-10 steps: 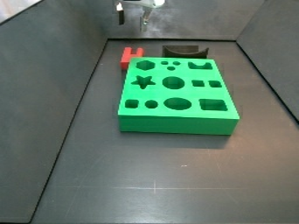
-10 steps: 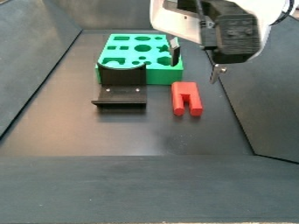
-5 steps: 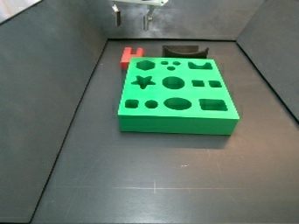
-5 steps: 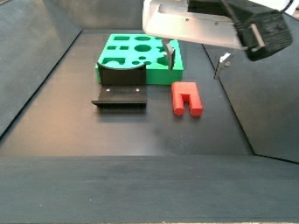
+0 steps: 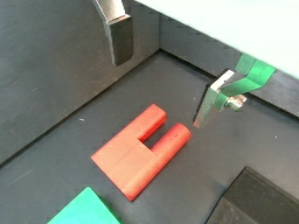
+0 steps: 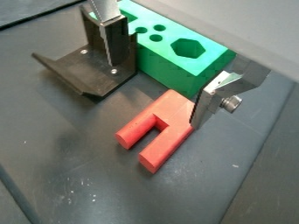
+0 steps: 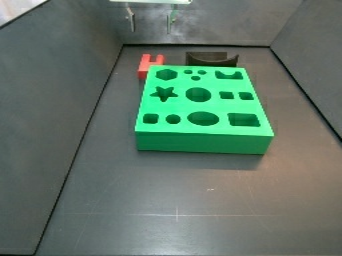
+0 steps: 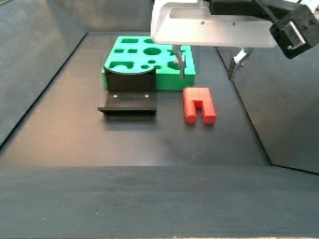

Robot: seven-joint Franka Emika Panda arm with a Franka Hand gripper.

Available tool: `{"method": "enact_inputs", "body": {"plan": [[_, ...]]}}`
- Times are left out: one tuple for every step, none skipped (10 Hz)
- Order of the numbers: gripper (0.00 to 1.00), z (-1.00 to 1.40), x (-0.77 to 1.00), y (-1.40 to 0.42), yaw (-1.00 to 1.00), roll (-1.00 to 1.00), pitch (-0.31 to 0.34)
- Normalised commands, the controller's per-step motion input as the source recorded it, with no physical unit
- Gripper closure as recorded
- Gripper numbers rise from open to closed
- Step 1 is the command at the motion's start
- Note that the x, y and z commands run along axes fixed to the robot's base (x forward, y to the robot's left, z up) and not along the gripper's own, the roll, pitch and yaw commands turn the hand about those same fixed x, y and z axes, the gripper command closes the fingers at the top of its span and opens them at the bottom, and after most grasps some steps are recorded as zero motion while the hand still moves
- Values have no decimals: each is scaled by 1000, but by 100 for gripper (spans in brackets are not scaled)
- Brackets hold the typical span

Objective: Pick up the square-circle object. Move up. Rotate the square-circle object. Place the square-circle object on the fixture. Regrasp the square-circle object. Move to above the board. Insert the square-circle object.
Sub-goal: Rotate the square-circle object.

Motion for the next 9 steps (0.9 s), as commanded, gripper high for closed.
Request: {"method": "enact_inputs", "body": {"plan": [[0, -33, 27, -2, 219, 8, 2], [0, -1000, 0, 0, 0, 0, 0], [0, -1000, 3, 1, -42, 1, -5], [0, -1000, 18, 1, -45, 0, -32], [0, -1000, 24, 4, -39, -8, -41], [0, -1000, 28, 4, -30, -19, -42], [0, -1000, 34, 3, -22, -32, -41], [0, -991, 46, 8, -14, -46, -44], [0, -852, 46, 8, -9, -56, -46]]}}
